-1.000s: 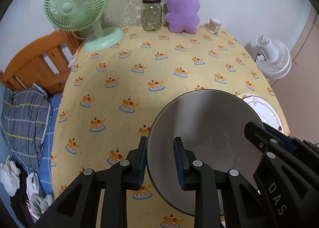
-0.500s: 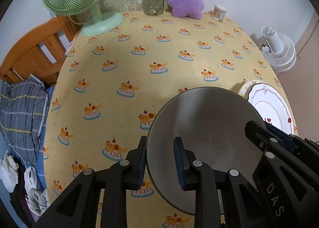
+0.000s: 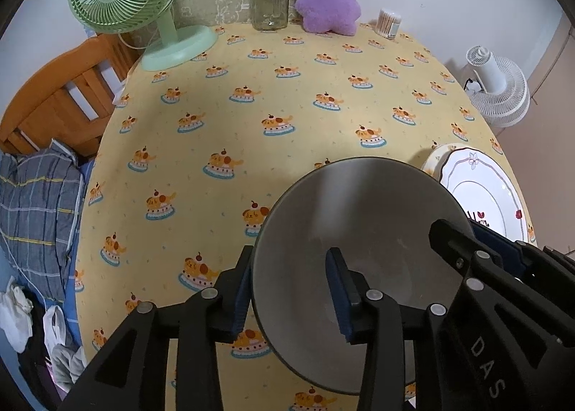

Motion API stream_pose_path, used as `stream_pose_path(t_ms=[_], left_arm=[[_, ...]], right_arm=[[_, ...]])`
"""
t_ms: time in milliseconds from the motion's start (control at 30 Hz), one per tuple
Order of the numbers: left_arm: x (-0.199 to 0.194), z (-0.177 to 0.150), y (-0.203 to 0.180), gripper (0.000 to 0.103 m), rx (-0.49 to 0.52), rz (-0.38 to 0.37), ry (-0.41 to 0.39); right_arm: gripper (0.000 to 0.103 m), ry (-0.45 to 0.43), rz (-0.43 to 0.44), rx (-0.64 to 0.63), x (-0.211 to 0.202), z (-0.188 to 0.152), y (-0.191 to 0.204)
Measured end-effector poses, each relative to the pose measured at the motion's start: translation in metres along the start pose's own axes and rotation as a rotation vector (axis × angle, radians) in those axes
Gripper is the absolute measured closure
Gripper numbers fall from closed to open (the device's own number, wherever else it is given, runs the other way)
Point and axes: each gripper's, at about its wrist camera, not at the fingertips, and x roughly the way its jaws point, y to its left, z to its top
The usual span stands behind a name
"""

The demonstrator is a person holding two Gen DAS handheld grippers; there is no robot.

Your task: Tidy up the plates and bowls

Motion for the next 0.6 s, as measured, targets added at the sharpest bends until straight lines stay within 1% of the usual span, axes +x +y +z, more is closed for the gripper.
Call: stream_pose_path(t_ms=[33,67,100,167,233,267,367,600], left_arm=[[-0.001,0.0,-0.001,0.062,0.008,0.004,-0.002],[-0.003,-0.001,-0.001,0.059,0.015,0.005,-0.005],[-0.004,-0.002,-0.002,0.051,0.021,-0.001,-0.006],[-0.009,-0.003,-0.002,0.043,0.027,-0.013,-0.015],[-0.014,-0.004,-0.001,0.039,0.023,-0.021,-0.031],[-0.015,-0.004,-0.001,0.035,0.023,-0.026,-0.034],[-0.015,-0.004,-0.003,0.033,0.026,-0.024,-0.031],[-0.009,-0.006,-0.003,0.029,-0.007,0.011,-0.016]], right_arm=[[0.077,0.003,0.007,0.0,0.0,-0.001,-0.001],[0.074,0.003,0.015,0.003,-0.001,-0.001,-0.002],[0.071,-0.001,0.015,0.006,-0.002,-0.002,-0.004],[0.061,-0.009,0.02,0.017,-0.006,-0.004,-0.009],[0.057,-0.022,0.029,0.033,-0.011,-0.006,-0.014],[0.056,-0.028,0.034,0.043,-0.013,-0.007,-0.017],[0.049,-0.033,0.056,0.062,-0.018,-0.007,-0.026],[0.048,-0.027,0.115,0.061,-0.015,-0.002,-0.037]])
